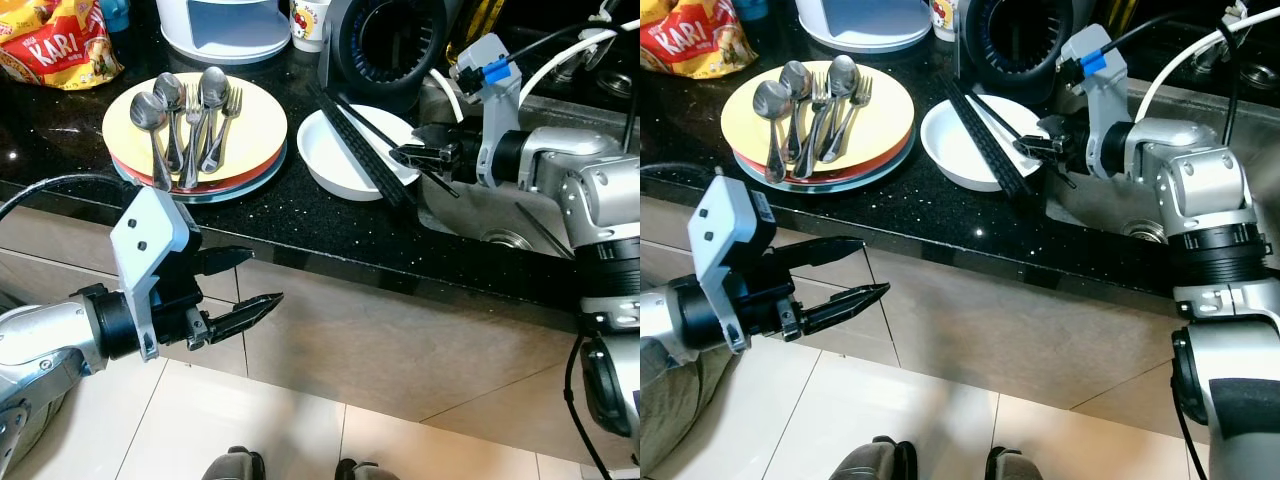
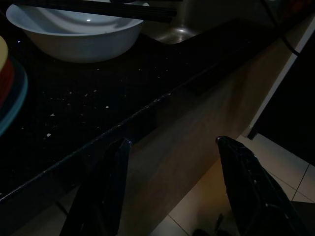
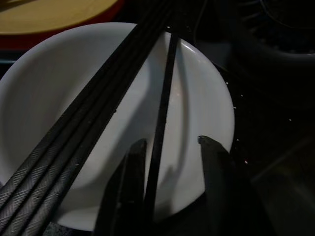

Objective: Kitchen organization

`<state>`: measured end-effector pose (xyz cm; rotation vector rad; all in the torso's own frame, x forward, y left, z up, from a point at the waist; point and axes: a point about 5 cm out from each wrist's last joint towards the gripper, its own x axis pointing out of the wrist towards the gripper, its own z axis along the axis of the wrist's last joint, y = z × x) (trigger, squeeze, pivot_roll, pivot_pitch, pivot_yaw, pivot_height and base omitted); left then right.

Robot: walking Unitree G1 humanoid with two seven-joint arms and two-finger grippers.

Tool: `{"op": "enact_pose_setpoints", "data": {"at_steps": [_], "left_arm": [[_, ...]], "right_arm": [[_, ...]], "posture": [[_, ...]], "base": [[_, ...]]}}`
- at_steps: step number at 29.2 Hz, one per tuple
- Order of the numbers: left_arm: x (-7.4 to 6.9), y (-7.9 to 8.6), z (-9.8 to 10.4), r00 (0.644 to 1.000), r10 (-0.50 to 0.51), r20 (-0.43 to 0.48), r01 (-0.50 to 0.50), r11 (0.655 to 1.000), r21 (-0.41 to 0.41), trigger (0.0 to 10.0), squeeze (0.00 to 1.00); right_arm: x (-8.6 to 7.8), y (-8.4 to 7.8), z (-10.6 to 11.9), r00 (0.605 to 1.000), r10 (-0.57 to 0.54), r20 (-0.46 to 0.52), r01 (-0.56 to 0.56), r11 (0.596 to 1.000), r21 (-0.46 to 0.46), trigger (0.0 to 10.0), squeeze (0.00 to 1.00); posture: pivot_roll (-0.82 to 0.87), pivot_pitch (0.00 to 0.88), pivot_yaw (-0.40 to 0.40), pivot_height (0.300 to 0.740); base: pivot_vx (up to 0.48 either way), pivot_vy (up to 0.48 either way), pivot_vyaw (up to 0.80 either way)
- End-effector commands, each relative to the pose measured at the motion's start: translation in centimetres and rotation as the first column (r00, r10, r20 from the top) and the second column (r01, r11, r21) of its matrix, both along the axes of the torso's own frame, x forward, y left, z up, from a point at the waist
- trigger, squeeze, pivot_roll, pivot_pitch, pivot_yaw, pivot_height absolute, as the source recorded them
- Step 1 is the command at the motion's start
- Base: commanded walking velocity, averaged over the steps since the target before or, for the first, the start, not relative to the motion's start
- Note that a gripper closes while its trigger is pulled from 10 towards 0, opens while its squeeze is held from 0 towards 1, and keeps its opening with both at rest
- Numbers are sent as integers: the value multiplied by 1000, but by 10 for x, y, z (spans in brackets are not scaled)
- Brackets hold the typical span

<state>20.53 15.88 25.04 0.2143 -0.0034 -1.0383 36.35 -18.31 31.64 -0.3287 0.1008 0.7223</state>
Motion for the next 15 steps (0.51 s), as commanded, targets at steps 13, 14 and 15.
{"op": "enact_pose_setpoints", "data": {"at_steps": [13, 14, 15], "left_arm": [[-2, -3, 0, 1000, -12, -2, 12, 1000, -6, 10000, 0], [-2, -3, 0, 1000, -10, -2, 10, 1000, -5, 10000, 0], [-2, -2, 0, 1000, -9, -2, 9, 1000, -6, 10000, 0]], "right_arm": [[-7, 4, -2, 999, 39, -3, -39, 998, -43, 0, 0], [-8, 5, -3, 999, 47, -6, -48, 998, -49, 0, 0], [-9, 5, -3, 999, 52, -8, -52, 997, -51, 0, 0]], "posture": [[142, 168, -71, 740], [143, 170, -71, 740], [142, 172, -70, 740]], "base": [[0, 0, 0], [0, 0, 0], [0, 0, 0]]}}
